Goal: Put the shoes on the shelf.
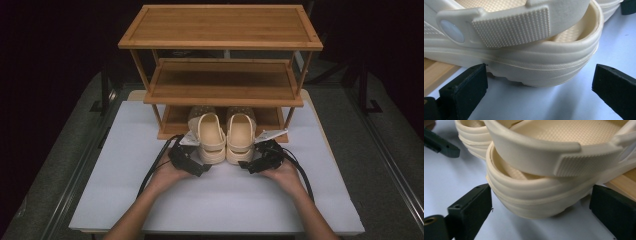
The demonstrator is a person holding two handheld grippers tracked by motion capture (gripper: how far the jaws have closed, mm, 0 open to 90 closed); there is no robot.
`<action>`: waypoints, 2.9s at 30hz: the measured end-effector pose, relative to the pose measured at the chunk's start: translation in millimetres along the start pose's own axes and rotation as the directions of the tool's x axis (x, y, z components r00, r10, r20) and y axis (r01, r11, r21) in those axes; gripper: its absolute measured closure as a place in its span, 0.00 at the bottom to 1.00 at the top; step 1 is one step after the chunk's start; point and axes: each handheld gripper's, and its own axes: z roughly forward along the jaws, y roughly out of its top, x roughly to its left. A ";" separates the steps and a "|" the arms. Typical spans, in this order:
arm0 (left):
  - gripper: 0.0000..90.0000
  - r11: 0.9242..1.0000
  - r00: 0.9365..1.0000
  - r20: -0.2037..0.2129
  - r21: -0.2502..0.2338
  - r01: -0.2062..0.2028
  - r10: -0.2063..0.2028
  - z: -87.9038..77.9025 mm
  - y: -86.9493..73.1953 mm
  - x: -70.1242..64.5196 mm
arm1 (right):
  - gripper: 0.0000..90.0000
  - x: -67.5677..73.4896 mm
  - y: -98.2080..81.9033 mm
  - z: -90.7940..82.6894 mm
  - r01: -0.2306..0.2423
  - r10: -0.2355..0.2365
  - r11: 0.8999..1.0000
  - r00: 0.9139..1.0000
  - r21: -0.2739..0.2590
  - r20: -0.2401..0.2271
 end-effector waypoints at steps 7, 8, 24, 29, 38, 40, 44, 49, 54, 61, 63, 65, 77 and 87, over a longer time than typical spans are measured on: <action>0.00 0.999 1.000 0.004 -0.019 0.025 -0.025 0.3 -1.6 6.6 | 0.04 -1.2 4.1 5.9 0.002 -0.002 1.000 1.000 -0.009 -0.003; 0.00 0.999 1.000 0.004 -0.022 0.031 -0.030 0.0 -2.1 8.0 | 0.04 -1.3 5.2 8.1 0.007 -0.007 1.000 1.000 -0.009 -0.004; 0.00 0.999 0.999 0.010 -0.015 0.045 -0.045 -1.7 2.3 17.2 | 0.05 -0.8 10.9 15.8 0.000 0.000 0.999 1.000 -0.032 -0.015; 0.00 0.997 0.998 0.022 -0.037 0.062 -0.061 -3.0 9.1 25.0 | 0.05 -6.8 18.2 14.4 -0.028 0.027 0.998 0.999 -0.050 -0.027; 0.00 0.996 0.998 0.010 -0.059 0.070 -0.070 7.5 22.9 47.8 | 0.04 -23.3 33.7 23.2 -0.055 0.055 0.996 0.998 -0.073 -0.001; 0.00 0.996 0.997 -0.004 -0.062 0.071 -0.072 10.4 24.9 50.2 | 0.04 -26.4 37.8 27.3 -0.057 0.058 0.996 0.998 -0.069 0.015; 0.00 0.995 0.997 -0.027 -0.075 0.068 -0.070 19.5 28.4 59.0 | 0.04 -31.7 44.1 36.0 -0.052 0.056 0.996 0.996 -0.068 0.065; 0.00 0.995 0.997 -0.052 -0.073 0.060 -0.064 27.2 32.7 63.4 | 0.04 -36.0 47.1 42.5 -0.063 0.072 0.994 0.992 -0.085 0.105; 0.00 0.996 0.995 -0.065 -0.052 0.069 -0.072 38.0 35.4 70.2 | 0.07 -38.4 46.9 48.6 -0.057 0.071 0.994 0.985 -0.091 0.158; 0.00 0.994 0.994 -0.060 -0.055 0.093 -0.096 34.7 37.3 67.4 | 0.09 -36.2 45.2 39.6 -0.064 0.082 0.990 0.986 -0.124 0.145; 0.00 0.994 0.994 -0.057 -0.056 0.089 -0.092 28.9 38.9 64.9 | 0.09 -35.5 43.5 34.5 -0.066 0.084 0.990 0.986 -0.123 0.146; 0.00 0.996 0.996 -0.048 -0.051 0.078 -0.081 22.6 38.8 61.3 | 0.07 -35.1 40.9 29.0 -0.071 0.088 0.990 0.985 -0.119 0.147; 0.00 0.998 0.998 -0.058 -0.051 0.032 -0.034 -19.1 16.0 36.9 | 0.03 -23.5 6.1 -15.8 -0.058 0.074 0.993 0.983 -0.101 0.167; 0.00 0.999 0.997 -0.077 -0.031 0.025 -0.027 -58.0 -21.4 16.7 | 0.03 -15.3 -36.3 -59.9 -0.051 0.066 0.996 0.977 -0.078 0.201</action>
